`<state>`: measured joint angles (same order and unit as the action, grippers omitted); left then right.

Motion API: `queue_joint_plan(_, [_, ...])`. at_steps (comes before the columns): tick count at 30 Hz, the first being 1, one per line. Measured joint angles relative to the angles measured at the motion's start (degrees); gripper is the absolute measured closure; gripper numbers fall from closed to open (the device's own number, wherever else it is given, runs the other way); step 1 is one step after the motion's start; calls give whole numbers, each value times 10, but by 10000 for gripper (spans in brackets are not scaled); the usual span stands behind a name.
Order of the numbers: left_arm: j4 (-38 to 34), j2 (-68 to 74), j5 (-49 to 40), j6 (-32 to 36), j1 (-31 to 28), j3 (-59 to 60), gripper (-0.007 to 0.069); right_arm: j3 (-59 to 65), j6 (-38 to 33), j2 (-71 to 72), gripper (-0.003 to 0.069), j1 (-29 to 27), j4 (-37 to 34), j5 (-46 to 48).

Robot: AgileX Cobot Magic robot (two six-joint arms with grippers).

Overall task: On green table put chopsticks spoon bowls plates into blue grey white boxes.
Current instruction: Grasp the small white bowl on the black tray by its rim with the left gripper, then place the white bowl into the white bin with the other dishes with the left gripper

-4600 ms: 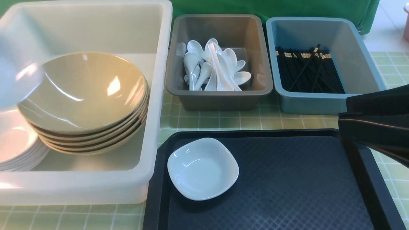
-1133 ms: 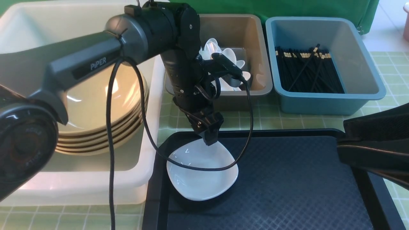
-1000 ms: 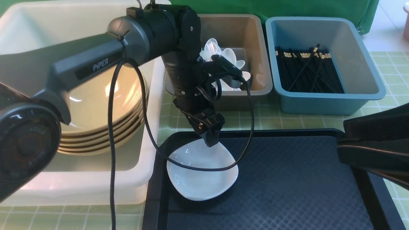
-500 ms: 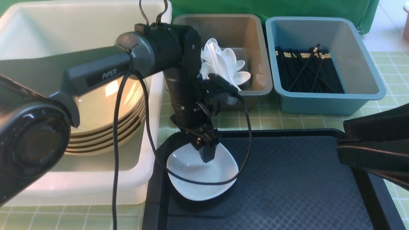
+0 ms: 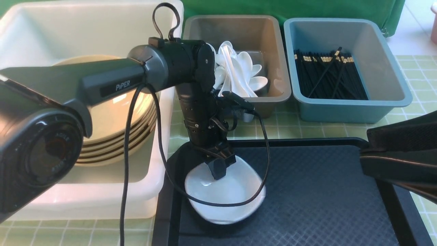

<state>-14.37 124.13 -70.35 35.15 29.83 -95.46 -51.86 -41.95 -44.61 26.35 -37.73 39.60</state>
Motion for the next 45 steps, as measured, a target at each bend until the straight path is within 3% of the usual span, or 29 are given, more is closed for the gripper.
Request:
queue_joint_plan(9, [-73, -29, 4, 26, -9, 1, 609, 0, 0, 0, 423, 0, 1, 7])
queue_joint_plan(16, [-146, -119, 7, 49, -73, 4, 609, 0, 0, 0, 423, 0, 1, 14])
queue_joint_plan(22, [-165, -181, 5, 63, -134, 4, 609, 0, 0, 0, 423, 0, 1, 19])
queue_joint_plan(30, [-170, -322, -3, 15, -326, 4, 609, 0, 0, 0, 423, 0, 1, 19])
queue_joint_plan(35, [-171, -402, -5, -39, -515, 36, 609, 0, 0, 0, 423, 0, 1, 19])
queue_joint_plan(41, [-147, -455, -7, -55, -695, 135, 609, 0, 0, 0, 423, 0, 1, 16])
queue_joint_plan(45, [-121, -458, 35, -86, -747, 194, 609, 0, 0, 0, 423, 0, 1, 4])
